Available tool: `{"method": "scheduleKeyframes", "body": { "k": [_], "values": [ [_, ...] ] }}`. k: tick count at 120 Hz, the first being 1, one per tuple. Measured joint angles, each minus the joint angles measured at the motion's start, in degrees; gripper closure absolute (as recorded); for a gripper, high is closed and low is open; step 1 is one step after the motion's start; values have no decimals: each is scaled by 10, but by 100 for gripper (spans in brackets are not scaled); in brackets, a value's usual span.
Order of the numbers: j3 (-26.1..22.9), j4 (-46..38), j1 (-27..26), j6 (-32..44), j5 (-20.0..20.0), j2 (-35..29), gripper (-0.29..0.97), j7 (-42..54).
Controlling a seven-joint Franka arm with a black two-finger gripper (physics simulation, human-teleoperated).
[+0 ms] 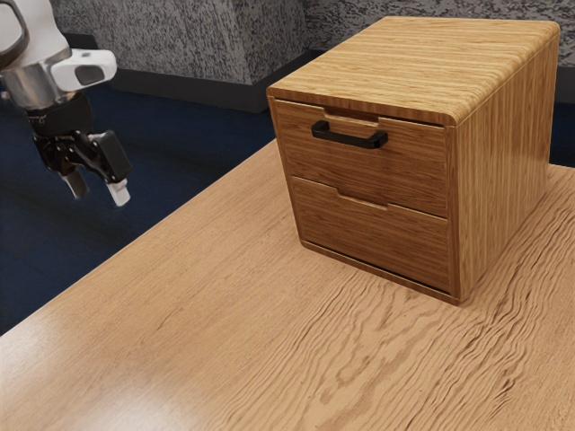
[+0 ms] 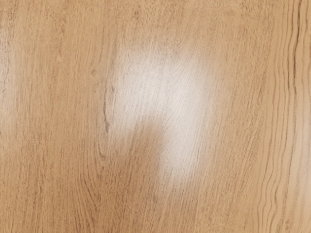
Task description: Pull the drawer handle with one arm to open the drawer
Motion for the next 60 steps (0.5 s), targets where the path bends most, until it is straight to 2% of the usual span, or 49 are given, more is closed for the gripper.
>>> {"method": "scheduleKeyframes", "body": {
  "k": [20, 29, 34, 60],
  "values": [
    [0, 5, 1, 59, -1, 0, 2, 23],
    [-9, 114, 2, 51, 3, 6, 2, 31],
    [-14, 148, -3, 46, 5, 4, 2, 35],
    [-42, 175, -8, 34, 10, 8, 2, 66]
  ]
}}
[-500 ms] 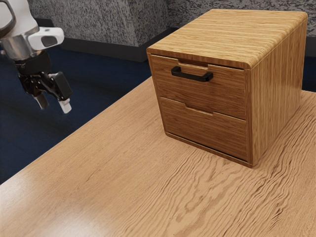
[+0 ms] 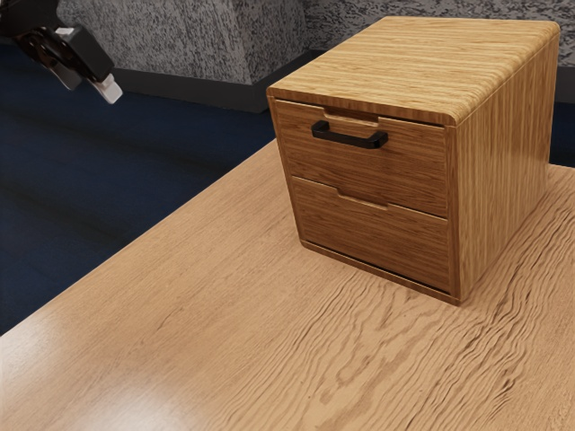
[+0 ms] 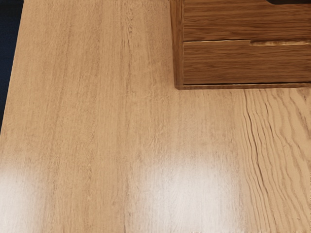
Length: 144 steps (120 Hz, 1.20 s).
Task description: Pull the drawer handle with one arm to open the drawer
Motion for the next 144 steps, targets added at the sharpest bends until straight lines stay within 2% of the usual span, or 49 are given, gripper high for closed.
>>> {"method": "scheduleKeyframes", "body": {
  "k": [9, 16, 28, 38, 57, 85, 113, 144],
  "values": [
    [-22, 1, 10, 2, -1, 0, 2, 36],
    [-61, 1, 17, 8, 0, -4, 2, 83],
    [-116, 1, -3, 15, -2, -6, 2, 174],
    [-135, 1, -16, 20, -3, -2, 2, 249],
    [-133, -3, -4, 35, -22, -2, 2, 396],
    [-133, -38, -1, 50, -24, 20, 2, 559],
    [-129, -62, 1, 63, -17, 21, 2, 671],
    [-132, -63, 4, 80, -12, 41, 2, 753]
  ]
}}
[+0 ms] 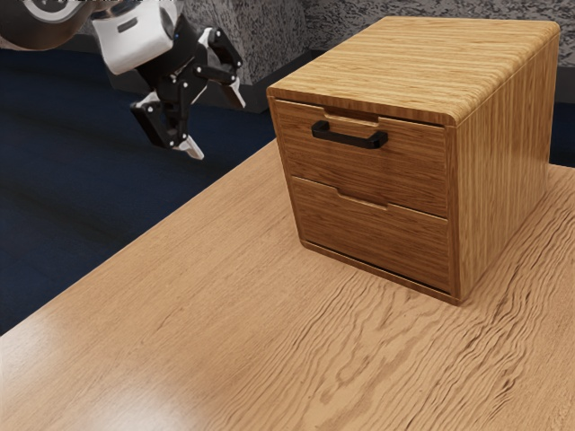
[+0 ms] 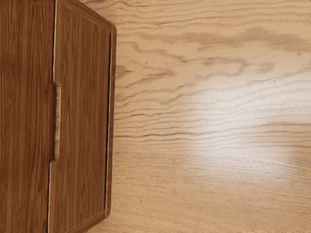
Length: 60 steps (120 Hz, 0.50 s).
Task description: Pull the drawer handle with one arm to open the drawer
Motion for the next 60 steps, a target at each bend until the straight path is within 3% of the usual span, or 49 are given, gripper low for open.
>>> {"method": "scheduleKeyframes", "body": {
  "k": [18, 44, 60],
  "values": [
    [-3, 0, 1, 16, 1, 14, 2, 34],
    [-46, 0, 28, 44, 18, 26, 2, 69],
    [-74, 0, 15, 55, 30, 39, 2, 85]
  ]
}}
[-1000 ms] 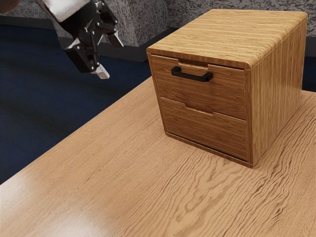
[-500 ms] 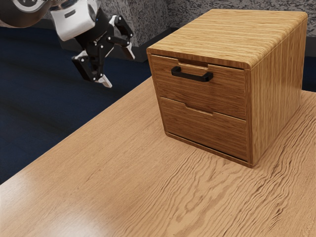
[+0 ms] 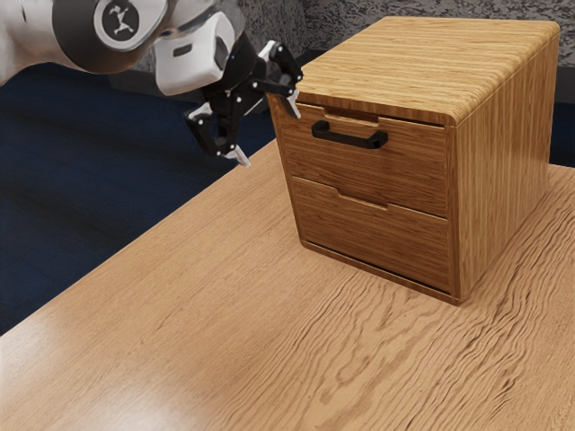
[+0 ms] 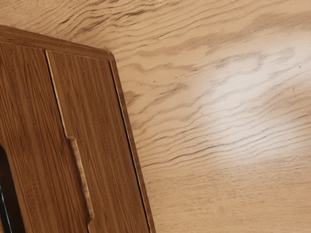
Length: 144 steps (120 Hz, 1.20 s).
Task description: Pull the drawer handle with one arm to open the drawer
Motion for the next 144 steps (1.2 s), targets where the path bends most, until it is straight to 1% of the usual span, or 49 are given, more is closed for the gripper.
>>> {"method": "scheduleKeyframes", "body": {
  "k": [11, 17, 38, 58, 82, 105, 122, 144],
  "values": [
    [-5, 1, -35, 16, 12, 17, 2, 9],
    [-6, 2, -43, 24, 19, 24, 2, 13],
    [-3, 4, -25, 45, 32, 29, 2, 25],
    [-5, 4, -31, 56, 42, 38, 2, 34],
    [-7, 9, -31, 68, 44, 38, 2, 42],
    [-23, 9, -33, 88, 44, 42, 2, 47],
    [-34, 10, -35, 121, 43, 51, 2, 50],
    [-34, 10, -31, 167, 43, 55, 2, 51]
  ]
}}
